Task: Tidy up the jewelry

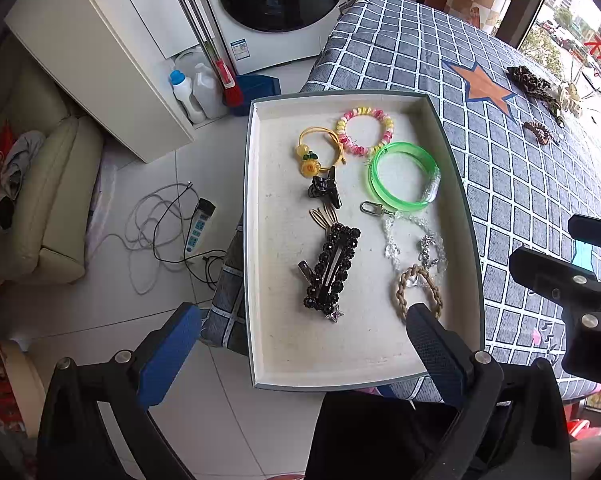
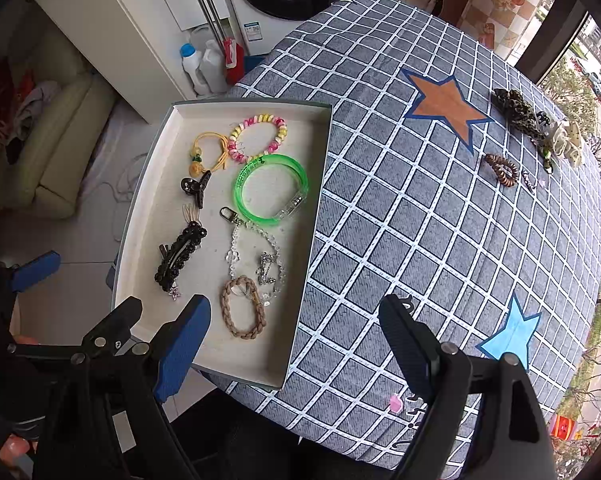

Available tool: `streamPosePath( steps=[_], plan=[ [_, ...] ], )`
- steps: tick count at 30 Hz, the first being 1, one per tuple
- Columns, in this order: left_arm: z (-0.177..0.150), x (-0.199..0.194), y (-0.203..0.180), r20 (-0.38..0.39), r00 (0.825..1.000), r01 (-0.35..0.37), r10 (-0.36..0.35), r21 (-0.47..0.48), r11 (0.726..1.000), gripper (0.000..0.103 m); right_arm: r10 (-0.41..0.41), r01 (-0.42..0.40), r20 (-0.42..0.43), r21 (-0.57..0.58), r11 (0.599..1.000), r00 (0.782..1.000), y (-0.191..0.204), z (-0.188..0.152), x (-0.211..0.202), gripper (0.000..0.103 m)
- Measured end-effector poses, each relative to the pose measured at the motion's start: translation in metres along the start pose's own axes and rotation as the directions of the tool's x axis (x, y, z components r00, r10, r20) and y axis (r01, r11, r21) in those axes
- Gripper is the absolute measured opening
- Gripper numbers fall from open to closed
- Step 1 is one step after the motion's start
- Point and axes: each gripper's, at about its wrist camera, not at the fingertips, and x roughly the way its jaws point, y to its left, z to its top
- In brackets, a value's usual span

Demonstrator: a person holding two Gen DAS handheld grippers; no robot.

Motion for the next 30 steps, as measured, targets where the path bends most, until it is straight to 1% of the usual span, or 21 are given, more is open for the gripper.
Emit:
streamPosePath(
  steps=[16, 30],
  plan=[
    [-0.0026, 0.0009, 0.0012, -0.002, 1.000, -0.005, 0.005, -0.001, 1.000, 0.103, 0.002, -0.002, -0.001, -0.001, 1.000, 1.000, -0.0009, 0.0000, 0.0003, 0.088],
    [-0.0007, 0.0016, 0.0046, -0.012, 1.000, -0.025, 0.025, -0.014, 1.000, 0.103, 0.010, -0.010, -0.002, -0.003, 1.000, 1.000, 0.0033, 0.0004, 0.0014, 0.088]
  ],
)
